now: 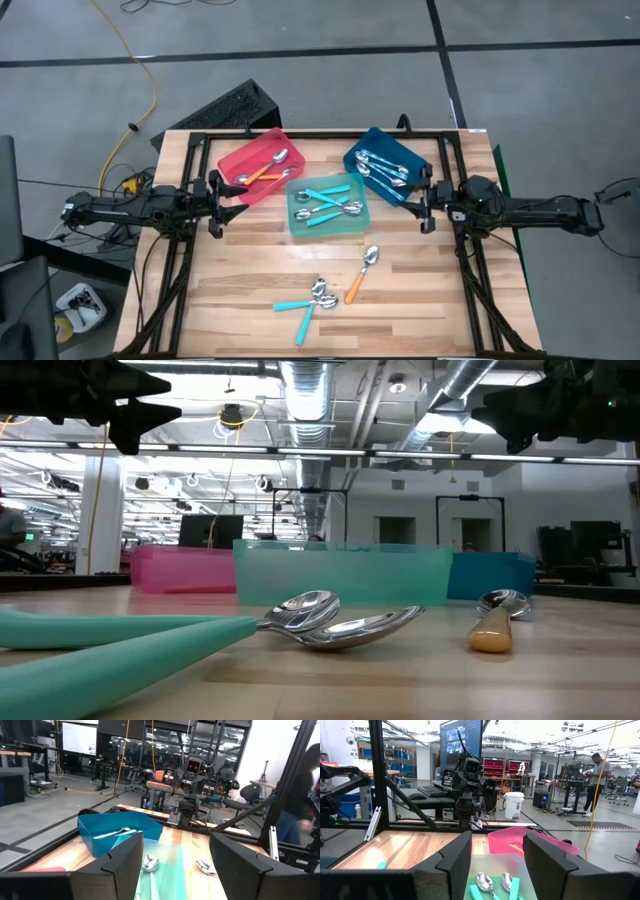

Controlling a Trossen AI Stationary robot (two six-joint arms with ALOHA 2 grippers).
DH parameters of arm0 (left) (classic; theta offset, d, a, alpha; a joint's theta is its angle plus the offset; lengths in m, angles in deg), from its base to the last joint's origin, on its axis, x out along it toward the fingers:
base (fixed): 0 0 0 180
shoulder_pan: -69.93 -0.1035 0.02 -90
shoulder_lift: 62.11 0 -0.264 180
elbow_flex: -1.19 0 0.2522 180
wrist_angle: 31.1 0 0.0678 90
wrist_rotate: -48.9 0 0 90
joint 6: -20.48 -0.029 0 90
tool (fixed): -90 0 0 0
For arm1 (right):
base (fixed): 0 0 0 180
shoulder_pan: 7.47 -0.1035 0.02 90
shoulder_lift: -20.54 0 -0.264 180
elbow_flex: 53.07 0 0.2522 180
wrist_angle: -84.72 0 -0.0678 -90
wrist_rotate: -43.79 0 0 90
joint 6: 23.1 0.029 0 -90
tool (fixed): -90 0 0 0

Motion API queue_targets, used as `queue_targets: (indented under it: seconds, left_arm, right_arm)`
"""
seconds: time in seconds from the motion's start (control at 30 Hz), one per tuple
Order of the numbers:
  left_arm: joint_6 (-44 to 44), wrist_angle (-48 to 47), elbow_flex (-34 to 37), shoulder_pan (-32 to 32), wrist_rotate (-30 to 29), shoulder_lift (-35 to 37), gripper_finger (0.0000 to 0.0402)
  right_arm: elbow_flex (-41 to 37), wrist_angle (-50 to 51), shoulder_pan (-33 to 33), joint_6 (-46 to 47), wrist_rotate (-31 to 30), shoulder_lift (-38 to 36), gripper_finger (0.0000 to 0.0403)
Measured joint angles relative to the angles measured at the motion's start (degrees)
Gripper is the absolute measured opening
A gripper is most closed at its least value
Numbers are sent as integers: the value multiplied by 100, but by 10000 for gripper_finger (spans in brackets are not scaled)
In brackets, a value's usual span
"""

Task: Sort silverware by color (type)
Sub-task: Put the orange spoon into the red bin

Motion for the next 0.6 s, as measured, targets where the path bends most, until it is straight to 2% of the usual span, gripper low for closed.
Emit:
queue_targets:
  seconds: [0.6]
  left_arm:
    - [27,-82,0,0,-1,0,214]
  right_arm:
    - [6,188,0,153,2,7,199]
